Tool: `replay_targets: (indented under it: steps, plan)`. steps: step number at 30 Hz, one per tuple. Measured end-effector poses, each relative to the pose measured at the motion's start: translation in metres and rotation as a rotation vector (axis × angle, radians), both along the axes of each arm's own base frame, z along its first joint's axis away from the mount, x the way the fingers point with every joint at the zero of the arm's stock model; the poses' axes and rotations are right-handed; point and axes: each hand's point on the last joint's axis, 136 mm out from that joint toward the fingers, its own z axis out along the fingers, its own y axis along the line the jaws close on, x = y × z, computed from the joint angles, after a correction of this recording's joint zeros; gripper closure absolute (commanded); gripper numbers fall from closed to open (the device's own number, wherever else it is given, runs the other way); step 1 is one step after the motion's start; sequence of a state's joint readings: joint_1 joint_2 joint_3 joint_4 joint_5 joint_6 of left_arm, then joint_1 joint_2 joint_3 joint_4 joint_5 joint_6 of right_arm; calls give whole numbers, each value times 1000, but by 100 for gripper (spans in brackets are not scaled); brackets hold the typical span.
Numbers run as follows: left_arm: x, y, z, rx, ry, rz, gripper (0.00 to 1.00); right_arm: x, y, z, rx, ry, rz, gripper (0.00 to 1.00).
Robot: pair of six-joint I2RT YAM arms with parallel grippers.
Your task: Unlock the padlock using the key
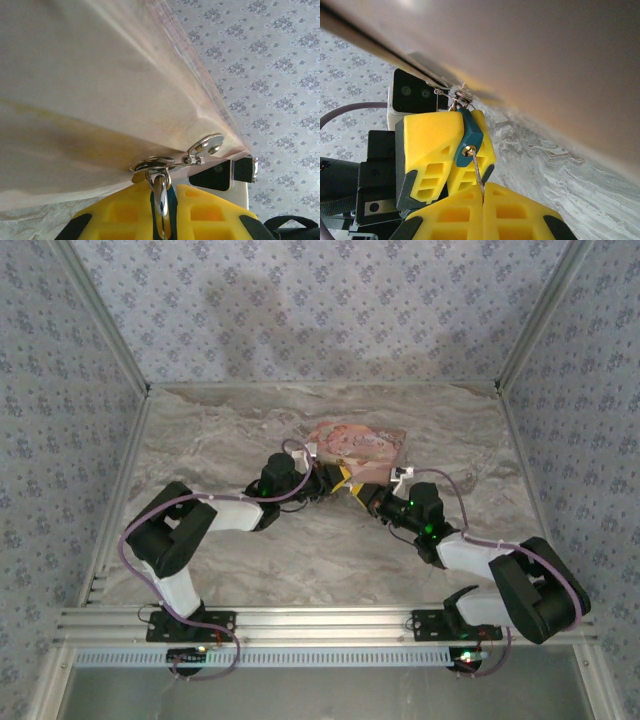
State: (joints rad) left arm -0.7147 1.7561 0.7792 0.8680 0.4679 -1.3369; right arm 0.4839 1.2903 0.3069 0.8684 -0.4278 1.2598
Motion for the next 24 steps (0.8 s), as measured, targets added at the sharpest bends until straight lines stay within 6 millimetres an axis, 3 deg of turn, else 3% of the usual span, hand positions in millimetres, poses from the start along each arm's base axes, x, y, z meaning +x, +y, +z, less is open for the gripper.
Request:
replay_targets:
  steps: [24]
  plan:
    - [1,1,0,1,0,6,95,3,4,2,-11,-9,14,100]
